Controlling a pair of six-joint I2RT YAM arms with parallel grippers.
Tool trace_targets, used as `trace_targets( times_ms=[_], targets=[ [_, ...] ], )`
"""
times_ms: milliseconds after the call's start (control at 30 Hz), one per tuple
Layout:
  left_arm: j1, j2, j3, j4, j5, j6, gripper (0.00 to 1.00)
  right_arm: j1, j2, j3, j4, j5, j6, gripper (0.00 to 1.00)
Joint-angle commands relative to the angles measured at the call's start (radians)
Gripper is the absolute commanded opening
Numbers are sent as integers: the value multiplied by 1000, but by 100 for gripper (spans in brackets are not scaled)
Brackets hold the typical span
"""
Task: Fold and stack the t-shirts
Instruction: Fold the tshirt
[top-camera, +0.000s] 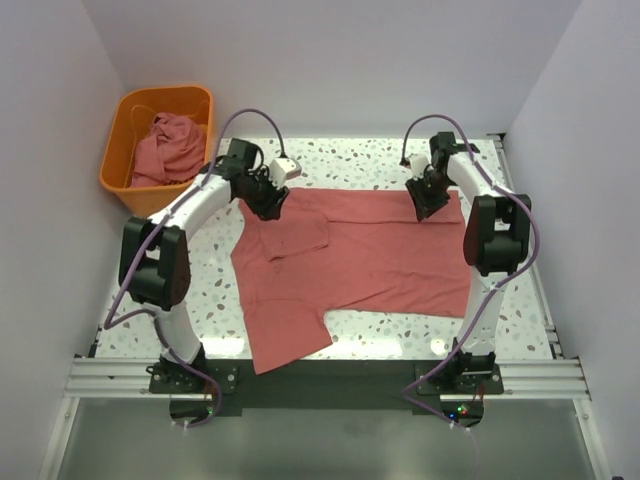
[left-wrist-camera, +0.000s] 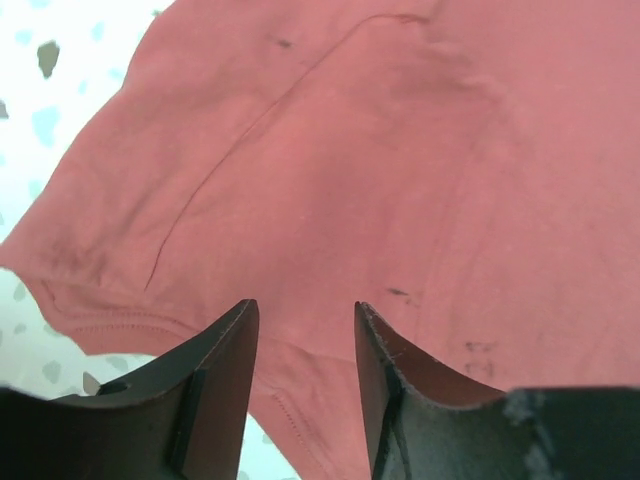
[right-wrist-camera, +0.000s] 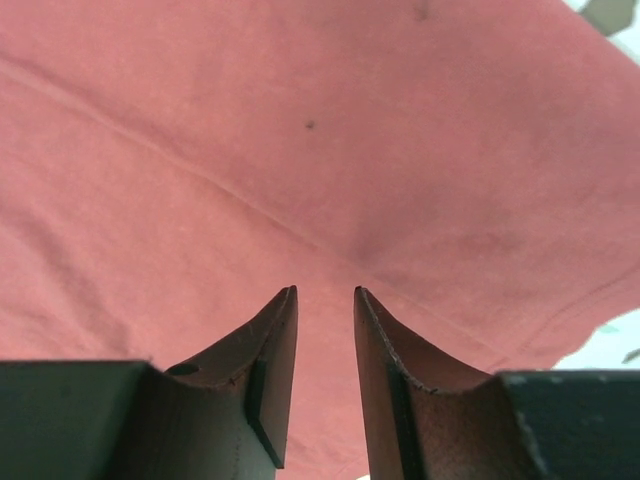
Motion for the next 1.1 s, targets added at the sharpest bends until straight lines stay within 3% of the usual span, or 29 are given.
trace_targets(
  times_ms=[0, 367, 733, 867, 1067],
  targets=[
    [-6, 55, 11, 69, -146, -141, 47, -13, -11, 30, 26, 94, -12, 32],
    [25, 176, -17, 101, -300, -242, 44, -42, 63, -35, 115, 257, -53, 29],
    [134, 411, 230, 38, -334, -276, 39, -39, 270, 241, 127, 267, -39, 30],
    [133, 397, 334, 17, -248, -236, 48, -39, 241, 321, 83, 205, -32, 39],
    [134, 163, 286, 6, -21, -144, 67, -40, 36, 303, -26, 35, -41, 70]
  ],
)
